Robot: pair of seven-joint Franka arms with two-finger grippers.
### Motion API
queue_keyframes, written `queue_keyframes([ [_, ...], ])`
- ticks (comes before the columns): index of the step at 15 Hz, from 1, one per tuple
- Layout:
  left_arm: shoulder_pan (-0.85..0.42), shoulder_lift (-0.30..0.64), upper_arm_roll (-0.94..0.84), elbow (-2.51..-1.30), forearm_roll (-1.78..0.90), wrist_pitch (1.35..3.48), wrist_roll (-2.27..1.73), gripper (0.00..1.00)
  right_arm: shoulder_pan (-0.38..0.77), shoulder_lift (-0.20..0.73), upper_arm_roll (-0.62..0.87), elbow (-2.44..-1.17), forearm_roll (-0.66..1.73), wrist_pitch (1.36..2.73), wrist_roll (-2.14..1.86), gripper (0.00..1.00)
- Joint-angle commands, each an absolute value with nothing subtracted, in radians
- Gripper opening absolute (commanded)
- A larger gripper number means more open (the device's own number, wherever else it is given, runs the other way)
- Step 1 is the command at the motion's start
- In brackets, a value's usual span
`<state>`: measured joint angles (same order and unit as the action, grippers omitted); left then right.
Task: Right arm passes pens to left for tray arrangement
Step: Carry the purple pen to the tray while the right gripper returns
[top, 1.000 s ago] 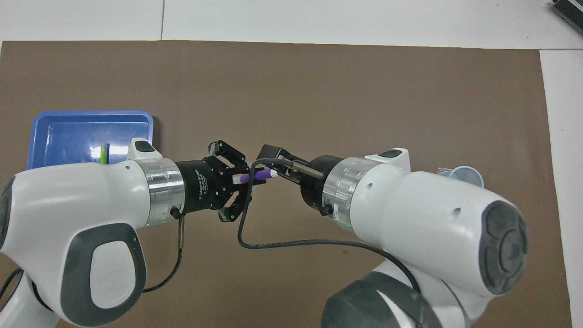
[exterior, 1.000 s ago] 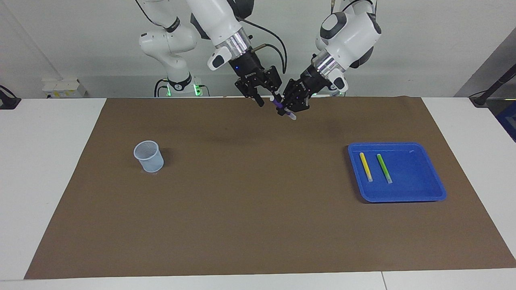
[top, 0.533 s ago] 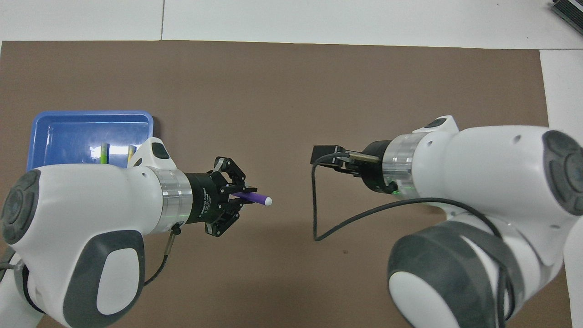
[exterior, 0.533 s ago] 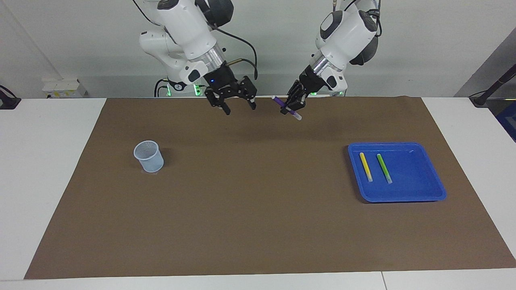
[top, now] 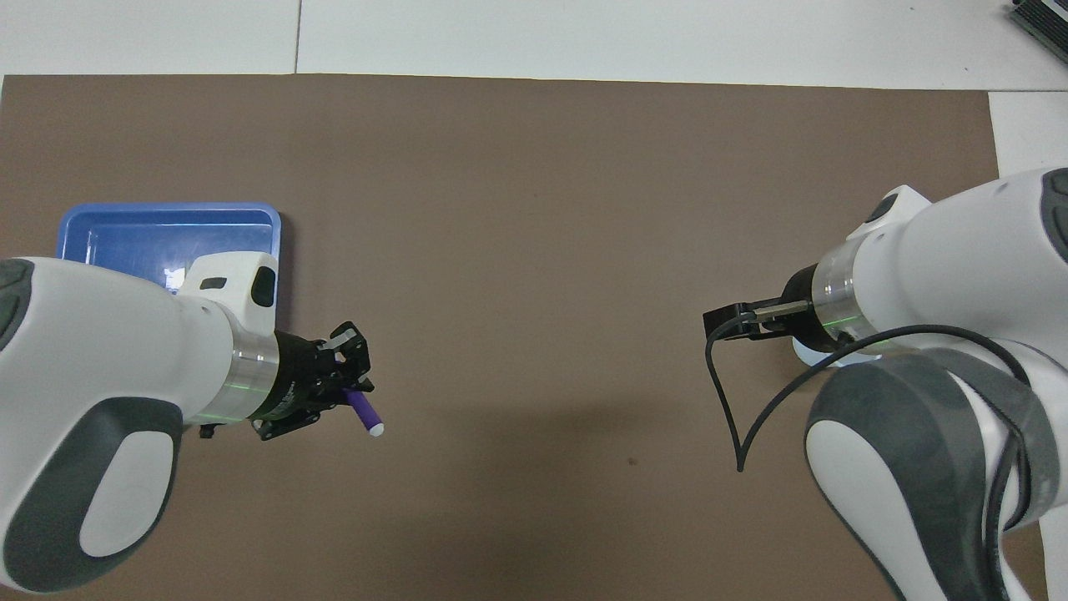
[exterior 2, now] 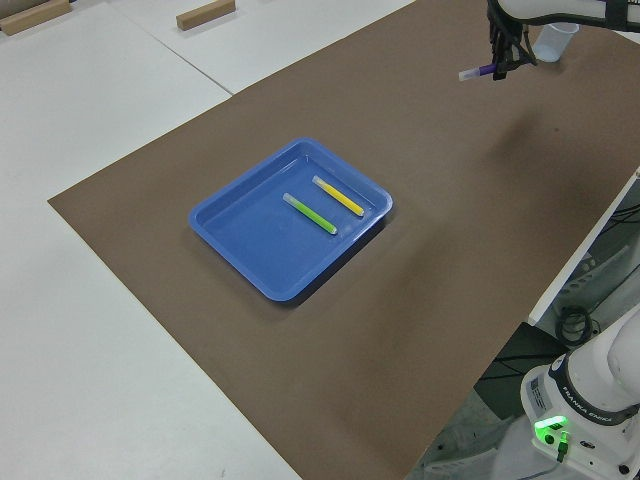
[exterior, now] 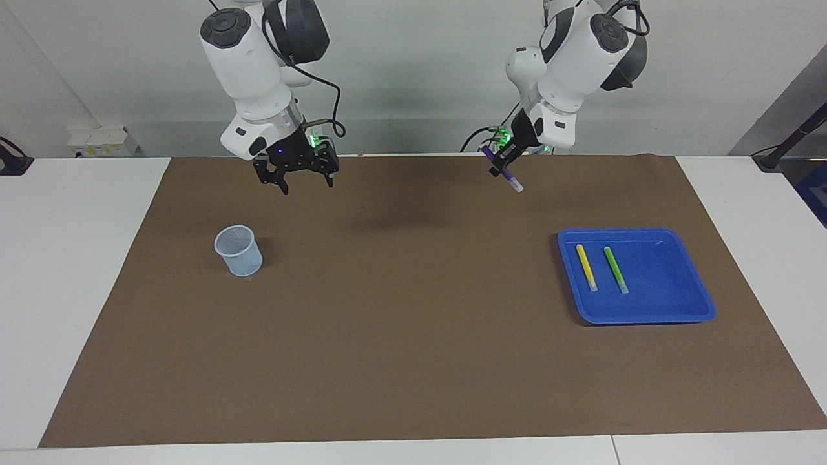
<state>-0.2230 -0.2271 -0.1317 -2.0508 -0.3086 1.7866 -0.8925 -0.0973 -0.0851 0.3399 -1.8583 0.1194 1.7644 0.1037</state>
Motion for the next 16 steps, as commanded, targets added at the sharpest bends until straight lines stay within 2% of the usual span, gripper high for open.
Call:
queue_keyframes([
  [1,-0.146,-0.238,-0.135,-2.036,-0.207,1.686,-0.648,0.00,-0.112,-0.042,0.328,-1.798,0.058,1.714,0.034,1.00],
  [3,-0.076,-0.238,-0.135,-2.025,-0.164,1.645,-0.475,0.00,-0.114,0.017,0.319,-1.744,0.043,1.706,0.032,1.00],
  [6,0.024,-0.238,-0.135,-2.020,-0.100,1.629,-0.260,0.00,-0.107,0.141,0.314,-1.585,0.015,1.648,0.032,1.00],
  [9,0.116,-0.238,-0.133,-2.022,-0.065,1.641,-0.103,0.00,-0.101,0.114,0.302,-1.605,0.025,1.638,0.041,1.00],
  [12,0.176,-0.233,-0.133,-2.031,-0.028,1.672,0.003,0.00,-0.046,0.074,0.276,-1.641,0.009,1.638,0.051,1.00],
  [16,0.239,-0.178,-0.135,-2.034,0.027,1.756,0.096,0.00,-0.034,-0.054,0.270,-1.808,0.012,1.654,0.051,1.00],
])
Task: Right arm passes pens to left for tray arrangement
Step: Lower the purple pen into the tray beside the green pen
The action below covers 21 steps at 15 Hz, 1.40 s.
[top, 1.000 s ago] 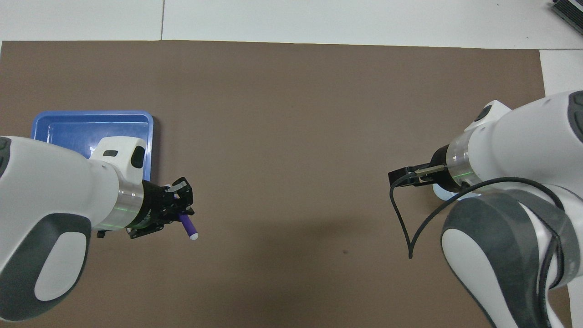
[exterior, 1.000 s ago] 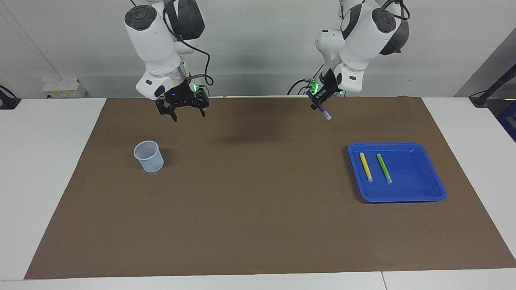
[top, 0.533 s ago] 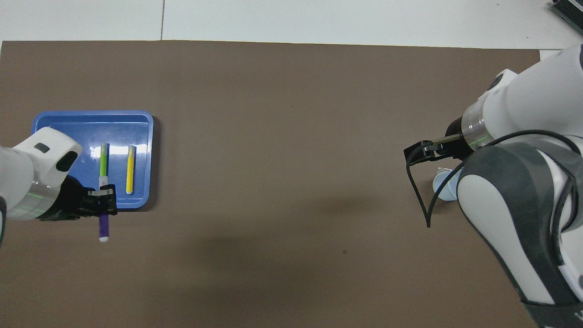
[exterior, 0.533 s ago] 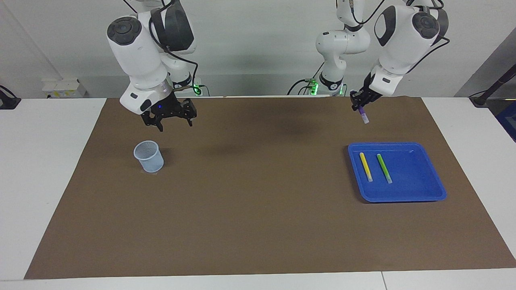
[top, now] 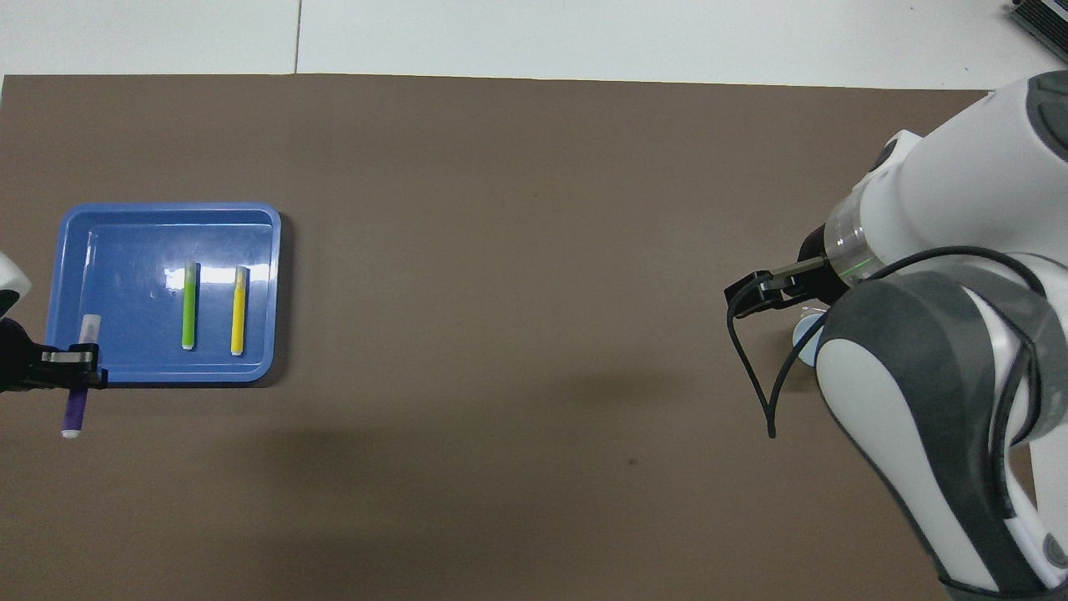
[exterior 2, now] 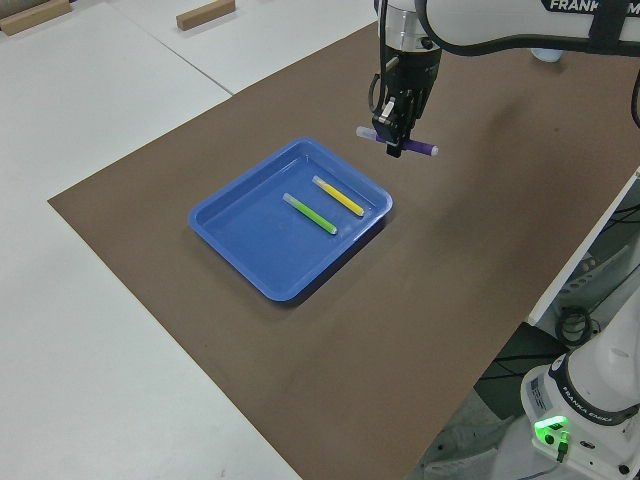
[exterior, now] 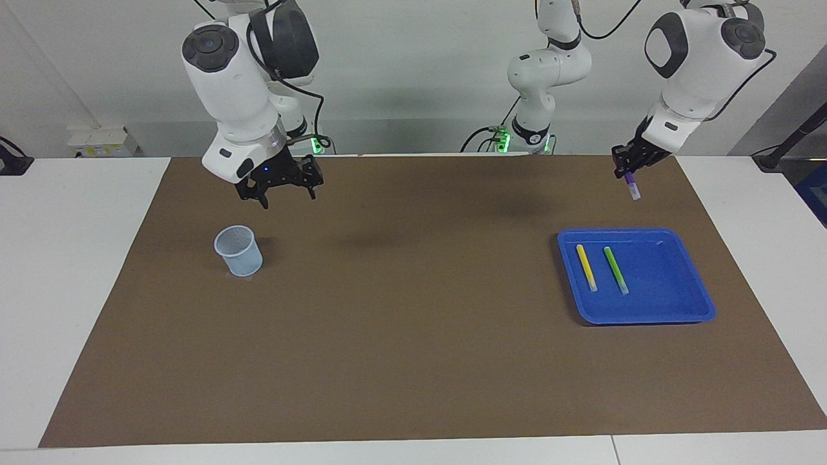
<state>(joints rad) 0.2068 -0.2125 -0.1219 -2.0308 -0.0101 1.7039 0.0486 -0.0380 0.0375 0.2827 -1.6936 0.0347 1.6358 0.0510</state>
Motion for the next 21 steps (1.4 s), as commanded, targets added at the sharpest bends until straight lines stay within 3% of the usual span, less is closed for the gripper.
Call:
queue_keyframes([
  [1,0.253,-0.157,-0.133,-2.034,0.038,1.782,0.115,0.00,-0.032,-0.055,0.270,-1.809,0.012,1.655,0.051,1.00],
  [11,0.305,0.055,-0.133,-2.036,0.117,2.055,0.153,0.00,0.006,-0.040,0.184,-1.813,0.029,1.778,0.044,1.00],
  [21,0.313,0.238,-0.132,-2.031,0.163,2.264,0.150,0.00,-0.034,-0.032,0.184,-1.798,0.025,1.741,0.044,1.00],
])
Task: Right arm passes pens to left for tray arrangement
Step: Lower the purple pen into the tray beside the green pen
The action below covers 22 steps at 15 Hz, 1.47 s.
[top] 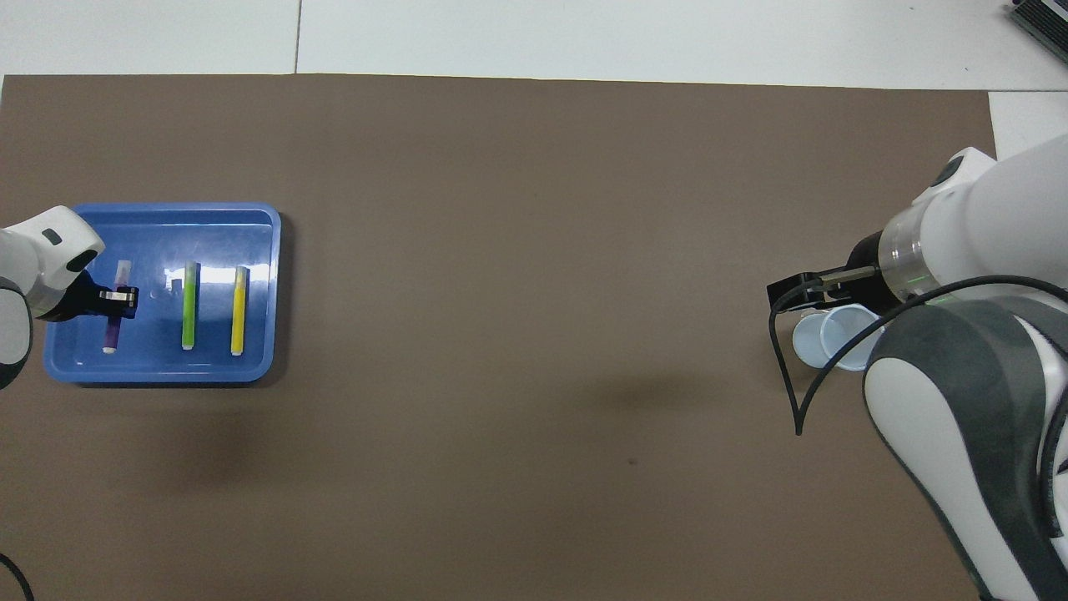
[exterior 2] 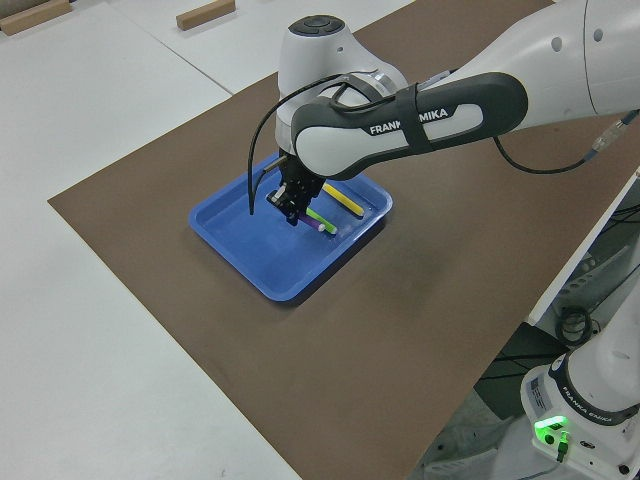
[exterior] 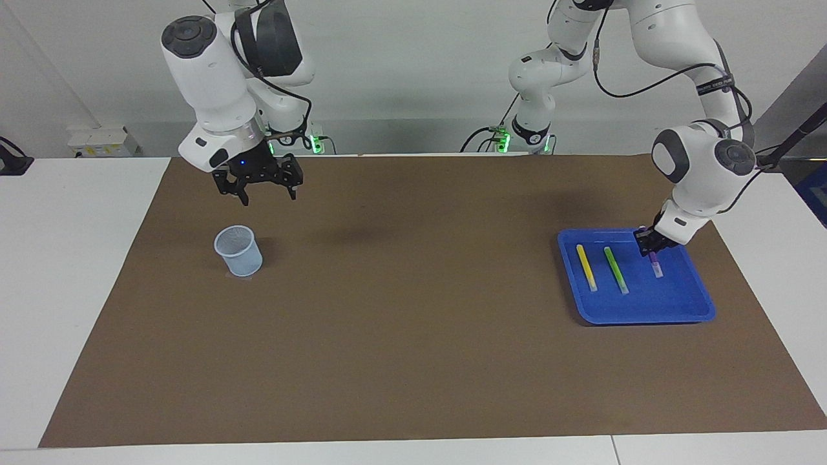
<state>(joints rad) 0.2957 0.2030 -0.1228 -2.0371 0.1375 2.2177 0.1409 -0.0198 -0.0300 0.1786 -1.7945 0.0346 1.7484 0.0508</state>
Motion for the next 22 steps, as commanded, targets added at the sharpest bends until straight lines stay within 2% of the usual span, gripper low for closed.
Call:
queue_keyframes([
  [1,0.321,0.253,-0.132,-2.033,0.163,2.287,0.150,0.00,-0.041,-0.032,0.184,-1.798,0.025,1.741,0.044,1.00],
  [11,0.322,0.341,-0.132,-2.063,0.187,2.436,0.147,0.00,-0.044,-0.035,0.186,-1.802,0.026,1.740,0.043,1.00],
  [13,0.321,0.341,-0.133,-2.063,0.187,2.436,0.144,0.73,-0.046,-0.037,0.186,-1.804,0.026,1.738,0.041,1.00],
  [14,0.321,0.341,-0.133,-2.060,0.187,2.431,0.143,1.00,-0.046,-0.037,0.186,-1.804,0.026,1.740,0.041,1.00],
  [22,0.322,0.341,-0.133,-2.048,0.186,2.419,0.143,1.00,-0.049,-0.037,0.183,-1.801,0.026,1.738,0.044,1.00],
])
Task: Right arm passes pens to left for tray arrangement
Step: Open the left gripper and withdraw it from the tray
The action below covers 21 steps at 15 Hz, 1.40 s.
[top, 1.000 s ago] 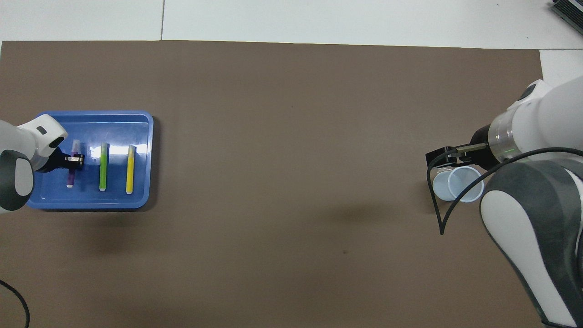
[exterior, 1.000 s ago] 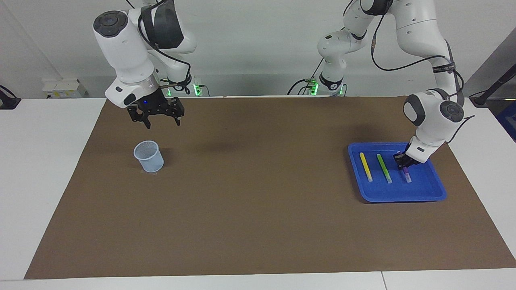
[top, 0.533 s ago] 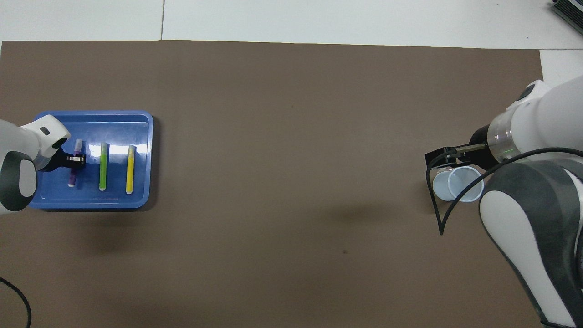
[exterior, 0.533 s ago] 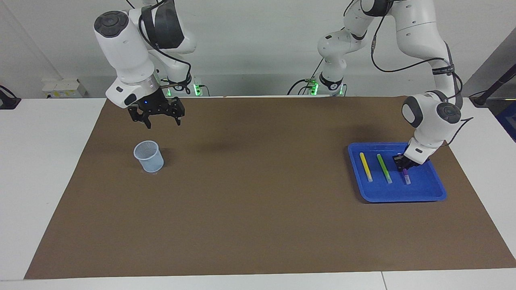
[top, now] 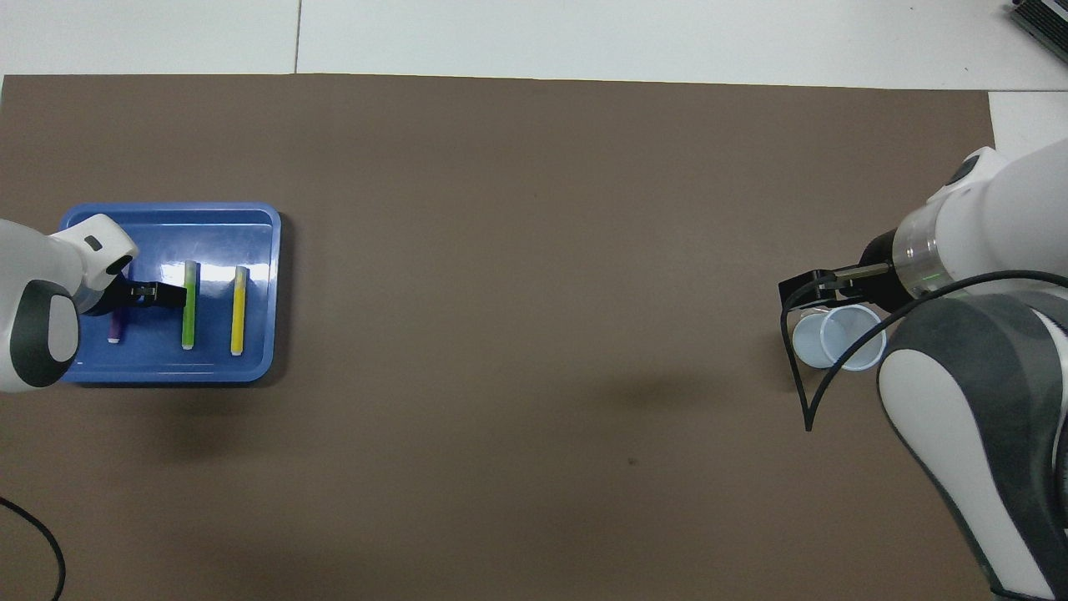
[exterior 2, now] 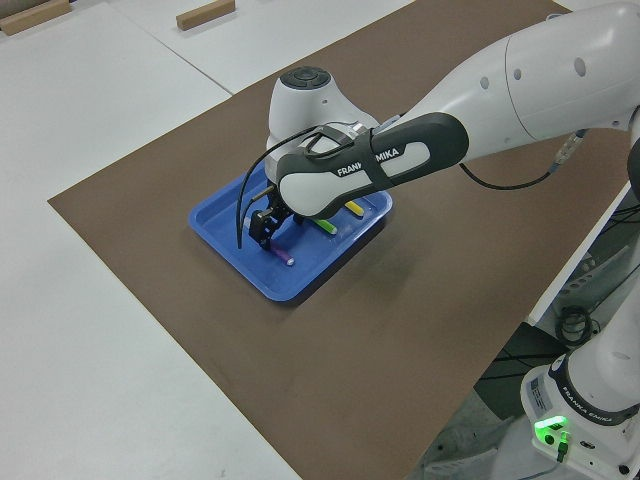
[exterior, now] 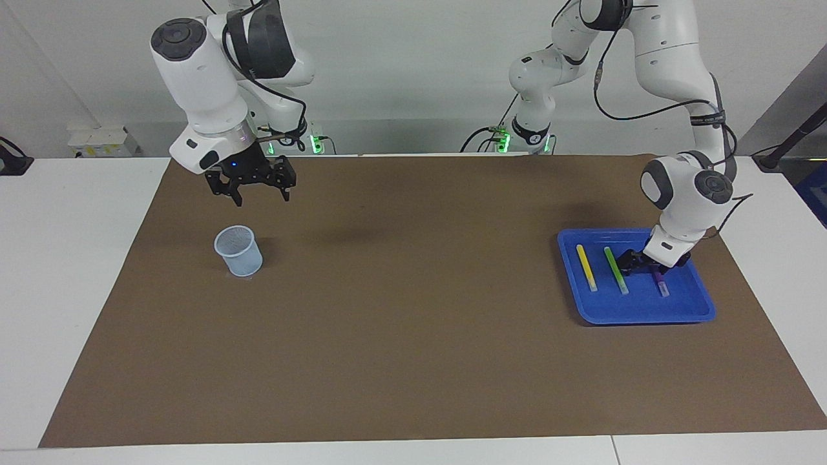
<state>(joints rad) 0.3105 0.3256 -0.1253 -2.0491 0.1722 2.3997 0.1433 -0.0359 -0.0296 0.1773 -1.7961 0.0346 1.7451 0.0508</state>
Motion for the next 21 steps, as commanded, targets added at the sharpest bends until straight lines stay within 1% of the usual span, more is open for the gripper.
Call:
queue_keyframes([
  [1,0.324,0.341,-0.133,-2.045,0.187,2.415,0.144,1.00,-0.051,-0.035,0.181,-1.801,0.026,1.741,0.044,1.00],
  [4,0.324,0.341,-0.133,-2.037,0.186,2.408,0.144,1.00,-0.064,-0.043,0.181,-1.795,0.026,1.756,0.048,1.00],
  [5,0.324,0.341,-0.133,-2.017,0.186,2.384,0.146,1.00,-0.072,-0.040,0.178,-1.790,0.025,1.759,0.046,1.00],
  [6,0.322,0.341,-0.135,-1.976,0.186,2.329,0.149,1.00,-0.084,-0.032,0.175,-1.770,0.026,1.770,0.040,1.00],
  [8,0.316,0.337,-0.137,-1.855,0.176,2.150,0.150,1.00,-0.095,-0.028,0.173,-1.761,0.017,1.767,0.040,1.00],
  [10,0.307,0.324,-0.141,-1.778,0.173,2.022,0.149,1.00,-0.120,-0.028,0.173,-1.759,0.015,1.764,0.038,1.00],
  [12,0.305,0.289,-0.143,-1.750,0.143,1.948,0.149,1.00,-0.123,-0.028,0.173,-1.759,0.012,1.761,0.038,1.00],
  [14,0.305,0.233,-0.141,-1.746,0.082,1.910,0.143,1.00,-0.123,-0.028,0.173,-1.759,0.011,1.758,0.038,1.00],
  [17,0.301,0.149,-0.149,-1.743,0.075,1.849,0.141,1.00,-0.123,-0.028,0.175,-1.759,0.011,1.758,0.038,1.00],
  [21,0.265,0.124,-0.156,-1.639,0.072,1.712,0.115,1.00,-0.120,-0.029,0.175,-1.759,0.011,1.755,0.038,1.00],
])
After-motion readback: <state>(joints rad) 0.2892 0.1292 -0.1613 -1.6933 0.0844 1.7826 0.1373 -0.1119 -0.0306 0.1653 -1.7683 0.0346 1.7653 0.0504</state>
